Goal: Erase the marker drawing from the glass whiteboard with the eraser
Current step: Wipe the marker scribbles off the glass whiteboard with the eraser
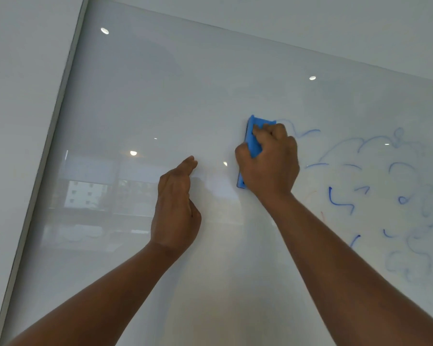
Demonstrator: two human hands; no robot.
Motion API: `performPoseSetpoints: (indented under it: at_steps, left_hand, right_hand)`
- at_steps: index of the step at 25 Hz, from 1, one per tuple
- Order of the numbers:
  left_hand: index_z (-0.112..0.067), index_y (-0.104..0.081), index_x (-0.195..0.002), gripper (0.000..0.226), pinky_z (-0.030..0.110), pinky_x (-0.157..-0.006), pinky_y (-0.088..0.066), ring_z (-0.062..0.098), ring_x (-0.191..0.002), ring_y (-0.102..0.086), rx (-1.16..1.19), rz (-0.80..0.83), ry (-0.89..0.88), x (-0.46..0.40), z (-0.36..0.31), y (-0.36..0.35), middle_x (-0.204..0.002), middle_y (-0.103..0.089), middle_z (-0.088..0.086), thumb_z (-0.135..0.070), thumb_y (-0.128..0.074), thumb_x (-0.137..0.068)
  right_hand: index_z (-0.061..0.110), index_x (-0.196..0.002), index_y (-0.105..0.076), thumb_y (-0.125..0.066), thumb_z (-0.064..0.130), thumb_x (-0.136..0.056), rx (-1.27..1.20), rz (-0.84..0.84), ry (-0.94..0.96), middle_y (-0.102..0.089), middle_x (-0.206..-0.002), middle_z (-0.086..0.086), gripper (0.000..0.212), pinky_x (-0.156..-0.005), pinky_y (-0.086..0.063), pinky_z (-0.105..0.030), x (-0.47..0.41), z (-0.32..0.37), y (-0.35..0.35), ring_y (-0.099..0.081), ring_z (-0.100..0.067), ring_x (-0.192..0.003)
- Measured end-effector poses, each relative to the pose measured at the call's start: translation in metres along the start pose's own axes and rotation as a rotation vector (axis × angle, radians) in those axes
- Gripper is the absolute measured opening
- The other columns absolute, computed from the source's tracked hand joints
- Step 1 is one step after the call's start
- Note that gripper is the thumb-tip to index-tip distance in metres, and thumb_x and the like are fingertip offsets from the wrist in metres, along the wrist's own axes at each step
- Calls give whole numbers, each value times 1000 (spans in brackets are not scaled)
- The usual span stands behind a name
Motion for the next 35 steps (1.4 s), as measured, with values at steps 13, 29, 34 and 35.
performPoseSetpoints:
  at_steps: [13,29,34,35]
  left_hand:
    - [-10,-34,-150,90,20,-113,-24,23,-133,-37,-196,112,-114,-26,-24,-34,-153,-40,3,27,-38,-68]
    - [-3,-35,-149,72,33,-109,-35,24,-121,-42,-162,118,-111,-32,-53,-63,-145,-48,10,9,-37,-77]
    - [-9,-29,-153,84,43,-104,-46,29,-114,-51,-95,264,-161,-29,-79,-88,-137,-52,12,21,-40,-75]
    - [-10,-29,-153,83,43,-103,-47,28,-114,-51,-90,267,-161,-29,-81,-94,-132,-53,13,20,-42,-77]
  right_hand:
    - [24,-117,-70,-58,44,-79,26,77,350,-64,-125,6,45,-68,-50,-32,51,-44,10,-56,-29,-95]
    - [27,-122,-67,-60,44,-80,7,128,418,-63,-130,9,46,-64,-53,-34,18,-40,12,-54,-30,-95]
    - [23,-117,-71,-61,42,-78,-7,35,191,-64,-126,7,45,-71,-57,-41,-21,-108,45,-56,-30,-99]
    - [23,-118,-70,-63,40,-79,-16,-6,75,-63,-126,7,44,-70,-56,-41,-27,-110,44,-55,-30,-99]
Point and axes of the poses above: each hand's wrist, its own x-axis away from the middle knuckle, its own y-axis out of the back of the hand, z = x × y, the point moved 4 cm from there along -x, towards the middle knuckle
